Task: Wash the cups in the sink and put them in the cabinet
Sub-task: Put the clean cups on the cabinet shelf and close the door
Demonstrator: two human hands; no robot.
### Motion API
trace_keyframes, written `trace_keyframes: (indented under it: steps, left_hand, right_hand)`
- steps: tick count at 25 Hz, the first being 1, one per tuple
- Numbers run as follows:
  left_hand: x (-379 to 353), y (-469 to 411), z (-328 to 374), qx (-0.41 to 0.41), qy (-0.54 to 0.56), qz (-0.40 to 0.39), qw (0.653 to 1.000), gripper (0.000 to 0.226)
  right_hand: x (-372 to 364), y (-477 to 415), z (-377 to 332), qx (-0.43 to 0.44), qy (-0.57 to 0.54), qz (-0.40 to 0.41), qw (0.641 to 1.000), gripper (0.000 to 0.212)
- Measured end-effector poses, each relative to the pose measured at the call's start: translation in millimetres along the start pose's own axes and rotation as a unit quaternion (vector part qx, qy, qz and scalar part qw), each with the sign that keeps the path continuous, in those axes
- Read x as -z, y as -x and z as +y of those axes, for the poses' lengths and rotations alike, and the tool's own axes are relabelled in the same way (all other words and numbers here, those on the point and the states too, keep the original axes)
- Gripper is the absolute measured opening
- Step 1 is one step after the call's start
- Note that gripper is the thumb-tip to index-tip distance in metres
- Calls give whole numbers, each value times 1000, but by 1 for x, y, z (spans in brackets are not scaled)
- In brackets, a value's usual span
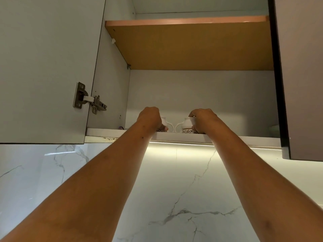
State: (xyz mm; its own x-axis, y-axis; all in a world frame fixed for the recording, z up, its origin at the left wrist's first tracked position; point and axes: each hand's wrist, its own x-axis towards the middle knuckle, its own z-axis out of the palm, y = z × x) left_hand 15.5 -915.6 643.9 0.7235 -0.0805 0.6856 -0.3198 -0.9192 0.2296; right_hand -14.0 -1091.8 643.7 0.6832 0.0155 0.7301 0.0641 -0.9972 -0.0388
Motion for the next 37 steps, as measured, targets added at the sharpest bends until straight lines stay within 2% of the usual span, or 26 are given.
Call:
trace_keyframes:
  steps: [8,16,37]
  left_hand:
    - [-4,-4,-3,3,8,-1,1000,57]
    - [-3,-3,-4,-2,7,2,1000,56]
    - [-4,-3,-4,-12,-13,-3,1000,57]
  right_hand:
    - [0,-1,0,-13,-2,-7,1000,49]
    - [-7,-10,1,27,91,-45,994,52]
    - [-13,-17,7,16,54,-35,998,51]
